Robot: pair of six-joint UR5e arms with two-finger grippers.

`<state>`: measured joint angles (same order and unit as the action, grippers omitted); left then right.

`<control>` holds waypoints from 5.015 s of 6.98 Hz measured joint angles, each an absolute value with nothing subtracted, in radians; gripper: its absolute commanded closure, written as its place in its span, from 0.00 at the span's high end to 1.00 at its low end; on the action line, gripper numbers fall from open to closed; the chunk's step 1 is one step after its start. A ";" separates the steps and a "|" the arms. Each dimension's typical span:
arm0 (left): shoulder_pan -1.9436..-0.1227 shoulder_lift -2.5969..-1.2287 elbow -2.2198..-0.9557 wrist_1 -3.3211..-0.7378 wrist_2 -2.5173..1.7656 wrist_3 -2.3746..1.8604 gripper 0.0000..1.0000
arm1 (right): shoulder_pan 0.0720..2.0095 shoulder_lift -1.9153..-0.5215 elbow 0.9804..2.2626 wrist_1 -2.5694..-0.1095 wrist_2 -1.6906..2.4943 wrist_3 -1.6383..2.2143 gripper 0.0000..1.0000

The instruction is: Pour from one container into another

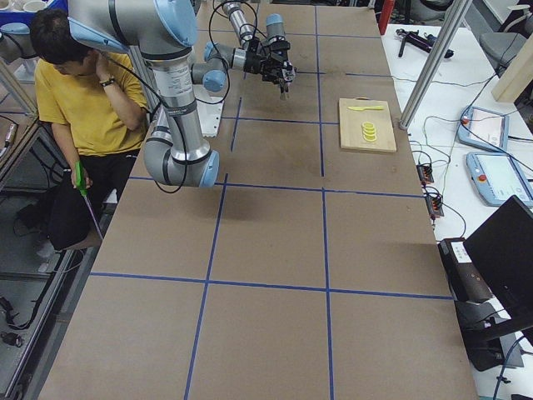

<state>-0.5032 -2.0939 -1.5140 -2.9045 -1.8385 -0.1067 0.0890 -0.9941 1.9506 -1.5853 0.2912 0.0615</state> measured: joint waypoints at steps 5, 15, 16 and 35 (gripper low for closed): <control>-0.503 -2.094 -1.515 -2.908 -1.839 -0.107 0.00 | 0.089 -0.977 1.952 -1.696 0.263 0.001 0.00; -0.504 -2.094 -1.516 -2.913 -1.839 -0.133 0.00 | 0.101 -0.951 1.964 -1.477 0.314 -0.070 0.00; -0.504 -2.094 -1.517 -2.914 -1.839 -0.142 0.00 | 0.104 -0.959 1.967 -1.408 0.341 -0.042 0.00; -0.818 -1.585 -1.570 -3.448 -1.909 -0.403 0.00 | 0.287 -1.095 1.991 -1.248 0.568 0.365 0.00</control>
<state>-0.8175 -1.5848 -1.5697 -3.4480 -1.9087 -0.4029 0.2871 -1.0953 1.9910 -1.2476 0.5676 0.3651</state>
